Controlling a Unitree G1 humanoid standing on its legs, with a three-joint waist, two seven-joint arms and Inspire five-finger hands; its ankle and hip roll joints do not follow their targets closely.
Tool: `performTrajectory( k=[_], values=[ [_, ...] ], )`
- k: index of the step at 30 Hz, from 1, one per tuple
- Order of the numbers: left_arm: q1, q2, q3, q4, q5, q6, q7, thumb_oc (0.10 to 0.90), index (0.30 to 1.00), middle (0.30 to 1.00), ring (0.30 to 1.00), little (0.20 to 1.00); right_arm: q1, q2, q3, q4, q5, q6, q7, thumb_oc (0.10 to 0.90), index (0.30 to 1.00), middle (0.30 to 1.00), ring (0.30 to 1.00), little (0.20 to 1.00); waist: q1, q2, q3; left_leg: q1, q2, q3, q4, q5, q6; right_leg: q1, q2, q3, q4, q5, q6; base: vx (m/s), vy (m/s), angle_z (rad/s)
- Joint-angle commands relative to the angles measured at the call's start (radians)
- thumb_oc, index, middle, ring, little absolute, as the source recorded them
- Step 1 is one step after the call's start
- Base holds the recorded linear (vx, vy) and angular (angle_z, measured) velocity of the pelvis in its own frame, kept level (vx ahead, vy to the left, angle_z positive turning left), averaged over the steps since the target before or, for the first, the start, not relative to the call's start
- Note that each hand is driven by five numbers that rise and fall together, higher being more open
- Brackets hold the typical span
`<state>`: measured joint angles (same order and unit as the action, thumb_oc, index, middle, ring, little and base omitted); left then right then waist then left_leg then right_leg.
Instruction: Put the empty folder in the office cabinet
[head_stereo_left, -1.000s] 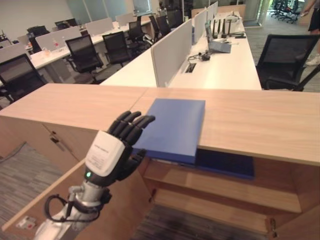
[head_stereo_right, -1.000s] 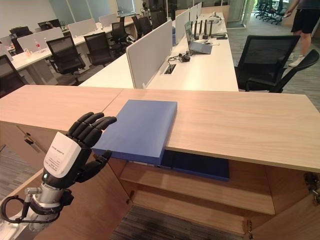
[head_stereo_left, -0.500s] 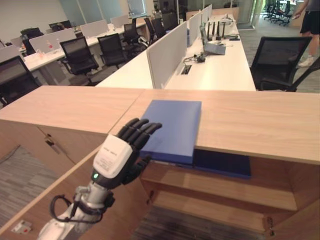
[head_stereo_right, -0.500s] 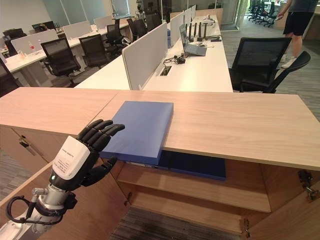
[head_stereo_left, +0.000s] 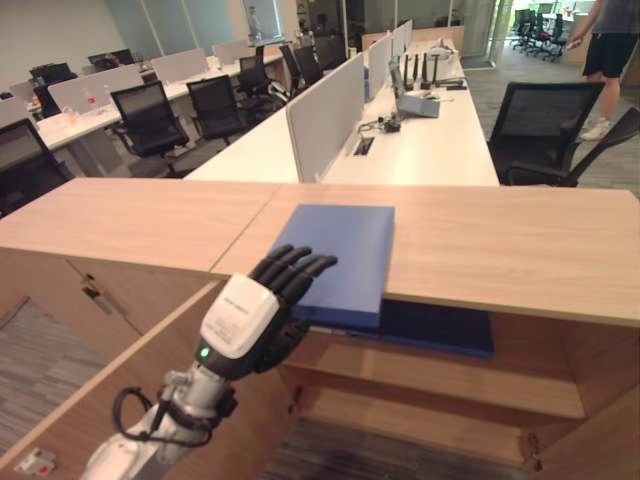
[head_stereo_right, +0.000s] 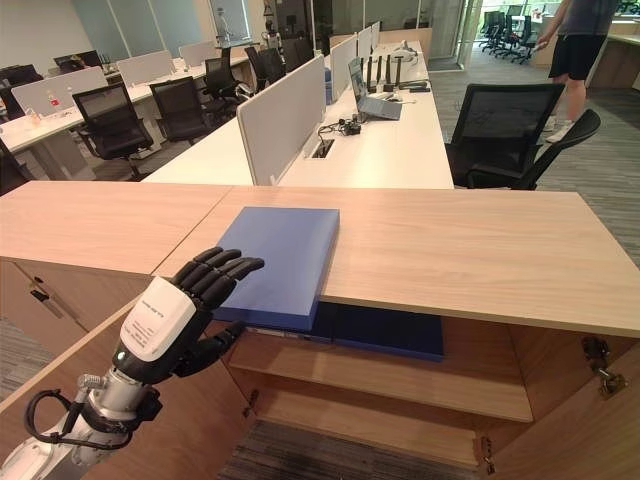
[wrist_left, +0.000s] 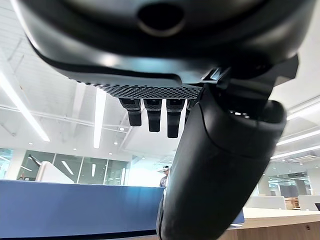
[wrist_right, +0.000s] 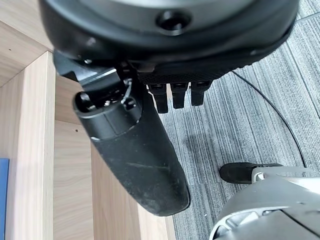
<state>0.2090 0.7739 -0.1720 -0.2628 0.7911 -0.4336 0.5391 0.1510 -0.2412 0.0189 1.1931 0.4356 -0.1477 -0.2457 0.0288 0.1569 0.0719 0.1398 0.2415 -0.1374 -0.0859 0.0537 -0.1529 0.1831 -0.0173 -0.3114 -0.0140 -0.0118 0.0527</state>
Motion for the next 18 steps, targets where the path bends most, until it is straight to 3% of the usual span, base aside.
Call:
performTrajectory(
  k=[1,18],
  values=[
    [-0.14,0.037,0.033,-0.058,-0.048,0.016,0.045,0.8,0.9,0.9,0.9,0.9,-0.083,0.01,-0.027,0.011,0.042,-0.052,0.009,0.8,0.9,0.9,0.9,0.9,-0.008,-0.031,-0.008,-0.004,0.059,0.058,0.008,0.068,-0.075,0.013,-0.037,0.071,0.075,-0.134,0.035,0.0,0.0,0.0],
    [-0.193,0.035,-0.014,-0.002,-0.046,0.028,0.012,0.8,0.9,0.9,0.9,0.9,-0.083,0.011,-0.034,0.009,0.068,-0.057,0.021,0.8,0.9,0.9,0.9,0.9,-0.03,-0.033,-0.003,-0.004,0.062,0.083,0.009,0.063,-0.073,-0.002,-0.039,0.092,0.075,-0.128,0.04,0.0,-0.001,-0.03]
  ],
)
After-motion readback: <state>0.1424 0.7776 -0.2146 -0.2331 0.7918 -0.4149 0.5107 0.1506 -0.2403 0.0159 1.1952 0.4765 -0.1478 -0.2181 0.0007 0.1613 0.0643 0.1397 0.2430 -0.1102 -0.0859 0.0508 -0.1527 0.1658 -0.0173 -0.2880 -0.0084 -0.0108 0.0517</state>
